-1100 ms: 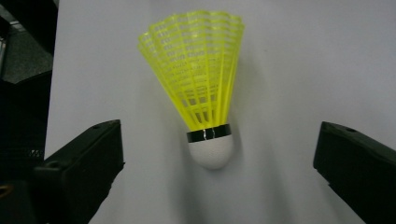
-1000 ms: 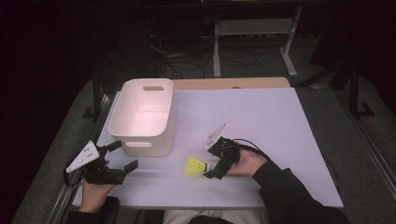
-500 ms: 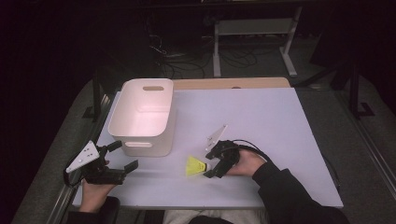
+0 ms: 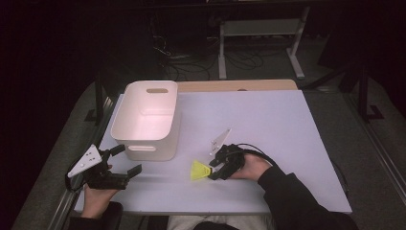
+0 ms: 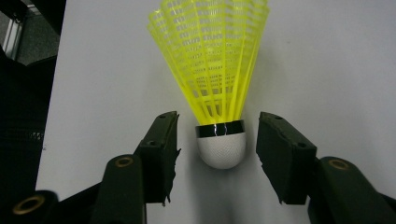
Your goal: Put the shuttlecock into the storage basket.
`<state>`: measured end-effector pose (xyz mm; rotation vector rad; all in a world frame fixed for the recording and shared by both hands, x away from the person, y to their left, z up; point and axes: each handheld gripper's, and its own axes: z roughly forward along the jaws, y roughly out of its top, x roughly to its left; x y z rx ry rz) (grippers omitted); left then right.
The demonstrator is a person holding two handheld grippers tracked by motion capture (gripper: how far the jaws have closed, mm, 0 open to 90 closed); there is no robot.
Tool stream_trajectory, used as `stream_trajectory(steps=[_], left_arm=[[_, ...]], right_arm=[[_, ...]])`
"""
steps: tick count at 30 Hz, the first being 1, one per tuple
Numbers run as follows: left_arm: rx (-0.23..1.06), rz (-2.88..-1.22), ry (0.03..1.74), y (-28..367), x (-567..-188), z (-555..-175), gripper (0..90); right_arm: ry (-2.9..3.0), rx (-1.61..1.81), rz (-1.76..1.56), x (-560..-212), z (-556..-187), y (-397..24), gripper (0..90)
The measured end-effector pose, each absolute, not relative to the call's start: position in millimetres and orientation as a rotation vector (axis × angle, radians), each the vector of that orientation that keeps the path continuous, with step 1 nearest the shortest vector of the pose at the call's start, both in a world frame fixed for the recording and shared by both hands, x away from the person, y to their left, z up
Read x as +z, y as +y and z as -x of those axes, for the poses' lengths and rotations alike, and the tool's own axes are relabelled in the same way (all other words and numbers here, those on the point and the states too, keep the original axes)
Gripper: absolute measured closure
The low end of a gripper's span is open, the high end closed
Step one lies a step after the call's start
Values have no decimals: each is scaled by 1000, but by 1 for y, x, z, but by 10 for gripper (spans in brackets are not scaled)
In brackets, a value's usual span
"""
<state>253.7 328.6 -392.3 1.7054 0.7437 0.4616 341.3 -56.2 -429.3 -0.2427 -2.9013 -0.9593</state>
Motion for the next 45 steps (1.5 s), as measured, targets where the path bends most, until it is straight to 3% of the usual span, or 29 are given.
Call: stream_trajectory(steps=[7,14,45], left_arm=[[462,-1705,743,329,-392,-254,0],[462,-1704,742,329,-392,-254,0],[463,-1702,742,329,-392,-254,0]], right_arm=[[-2908,-948,225,-431,-342,-54,514],[-2915,-934,208,-433,-342,-53,615],[-2919,-966,206,-406,-342,-58,631]])
